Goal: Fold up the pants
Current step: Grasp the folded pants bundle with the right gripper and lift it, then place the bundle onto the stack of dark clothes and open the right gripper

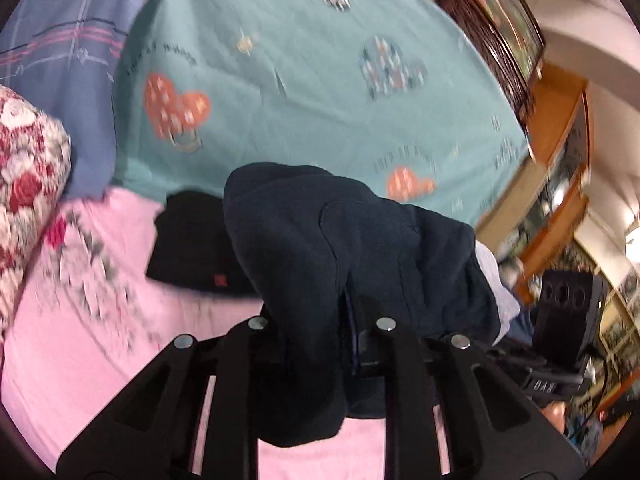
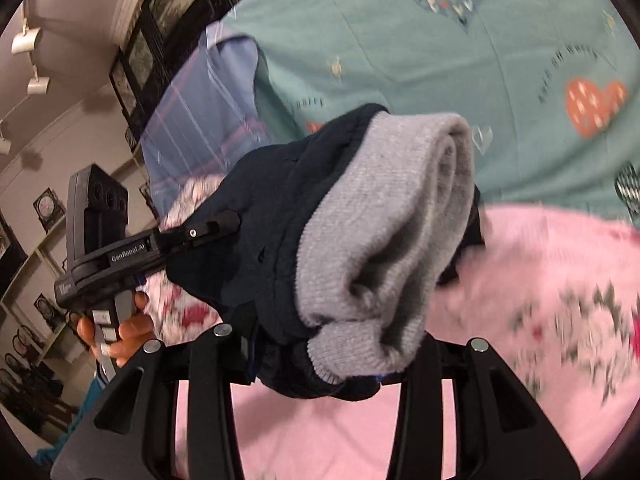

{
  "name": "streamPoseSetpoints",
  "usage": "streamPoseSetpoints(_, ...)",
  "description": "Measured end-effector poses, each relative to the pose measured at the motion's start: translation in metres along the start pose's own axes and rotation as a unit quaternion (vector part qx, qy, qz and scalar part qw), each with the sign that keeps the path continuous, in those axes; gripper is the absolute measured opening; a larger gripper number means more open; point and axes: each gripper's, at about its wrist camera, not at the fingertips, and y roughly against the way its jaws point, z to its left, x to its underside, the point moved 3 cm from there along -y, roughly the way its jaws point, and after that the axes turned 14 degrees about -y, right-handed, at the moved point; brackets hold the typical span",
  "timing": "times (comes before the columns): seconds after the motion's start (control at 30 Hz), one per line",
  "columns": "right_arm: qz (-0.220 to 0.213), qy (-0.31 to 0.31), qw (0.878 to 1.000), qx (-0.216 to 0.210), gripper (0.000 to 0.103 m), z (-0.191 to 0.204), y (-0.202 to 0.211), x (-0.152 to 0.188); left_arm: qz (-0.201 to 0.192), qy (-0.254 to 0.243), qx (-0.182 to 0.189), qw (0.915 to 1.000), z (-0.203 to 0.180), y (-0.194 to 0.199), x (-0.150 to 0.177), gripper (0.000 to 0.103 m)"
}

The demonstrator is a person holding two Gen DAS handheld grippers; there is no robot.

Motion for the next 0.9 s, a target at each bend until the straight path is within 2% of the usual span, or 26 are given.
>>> streamPoseSetpoints(0.13,-0.021,-0.015,0.999,-0.02,0.041,-0.023,-0.067,-0.051,-0.005,0.017,-0.044,0.9989,0.042,-0.055,-0.035,0.019)
streamPoseSetpoints(0.23,-0.011,-0.042,0.999,-0.007,0.041,-0.068,-0.136,-0.071,0.025,0.02,-0.088,0.9956,0.084,-0.121,-0.042,0.019)
streamPoseSetpoints(0.3,-0.011,-0.06,0.998,0.009,0.041,-0.095,-0.169,-0.079,0.055,0.028,-0.114,0.9915,0.116,-0.17,-0.039,0.019)
streamPoseSetpoints(0.4,0.006,-0.095,0.994,0.056,0.041,-0.142,-0.223,-0.081,0.111,0.042,-0.146,0.9823,0.152,-0.237,-0.013,0.02)
streamPoseSetpoints(0.43,0.025,-0.112,0.988,0.103,0.043,-0.164,-0.241,-0.075,0.119,0.046,-0.149,0.9805,0.159,-0.247,-0.005,0.029)
streamPoseSetpoints(0.47,0.035,-0.126,0.983,0.132,0.049,-0.181,-0.252,-0.07,0.121,0.052,-0.156,0.9789,0.168,-0.257,0.006,0.058)
streamPoseSetpoints(0.53,0.035,-0.167,0.979,0.11,0.056,-0.208,-0.26,-0.06,0.11,0.064,-0.17,0.9772,0.18,-0.261,0.017,0.094)
streamPoseSetpoints(0.6,0.027,-0.149,0.984,0.097,0.056,-0.209,-0.257,-0.057,0.097,0.062,-0.161,0.9804,0.183,-0.258,0.025,0.097)
streamPoseSetpoints(0.67,0.03,-0.132,0.984,0.115,0.059,-0.202,-0.256,-0.058,0.098,0.06,-0.156,0.981,0.184,-0.253,0.026,0.097)
streamPoseSetpoints(0.7,0.033,-0.131,0.983,0.122,0.062,-0.198,-0.255,-0.059,0.1,0.061,-0.161,0.98,0.183,-0.246,0.024,0.097)
streamPoseSetpoints(0.77,0.048,-0.137,0.98,0.135,0.075,-0.186,-0.246,-0.065,0.1,0.058,-0.168,0.9789,0.177,-0.233,0.019,0.096)
streamPoseSetpoints(0.83,0.042,-0.149,0.978,0.137,0.08,-0.172,-0.224,-0.071,0.087,0.051,-0.166,0.981,0.163,-0.211,0.013,0.096)
streamPoseSetpoints(0.9,0.018,-0.144,0.98,0.135,0.08,-0.154,-0.189,-0.076,0.07,0.037,-0.165,0.9831,0.143,-0.18,0.005,0.097)
